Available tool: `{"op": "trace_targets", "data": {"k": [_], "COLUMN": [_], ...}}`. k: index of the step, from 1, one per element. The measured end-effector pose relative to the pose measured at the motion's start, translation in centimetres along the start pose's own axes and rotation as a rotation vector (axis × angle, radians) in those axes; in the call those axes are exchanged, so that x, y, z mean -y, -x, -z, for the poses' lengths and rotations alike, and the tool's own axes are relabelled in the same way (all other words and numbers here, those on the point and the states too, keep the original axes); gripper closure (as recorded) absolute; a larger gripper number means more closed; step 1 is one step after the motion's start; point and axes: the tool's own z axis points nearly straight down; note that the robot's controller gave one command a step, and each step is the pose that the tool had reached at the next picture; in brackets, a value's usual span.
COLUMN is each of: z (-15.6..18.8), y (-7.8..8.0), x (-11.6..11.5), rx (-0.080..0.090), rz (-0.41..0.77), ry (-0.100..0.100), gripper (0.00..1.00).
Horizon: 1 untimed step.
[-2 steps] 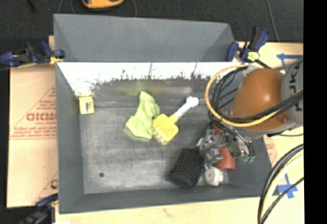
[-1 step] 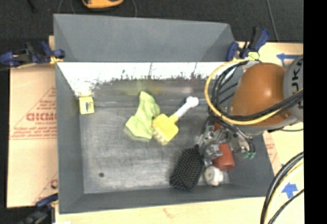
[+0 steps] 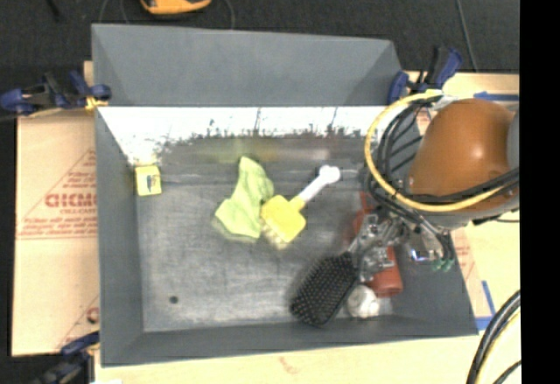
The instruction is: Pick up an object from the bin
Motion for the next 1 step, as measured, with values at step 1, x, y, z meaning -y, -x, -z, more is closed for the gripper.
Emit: {"op": "trace_targets", "data": {"k": [1], "z": [-4.53], "y": [2.11], "x": [0.67], "rx": [0.001], "rz": [0.0], "ry": [0.001], "gripper": [0.0]}}
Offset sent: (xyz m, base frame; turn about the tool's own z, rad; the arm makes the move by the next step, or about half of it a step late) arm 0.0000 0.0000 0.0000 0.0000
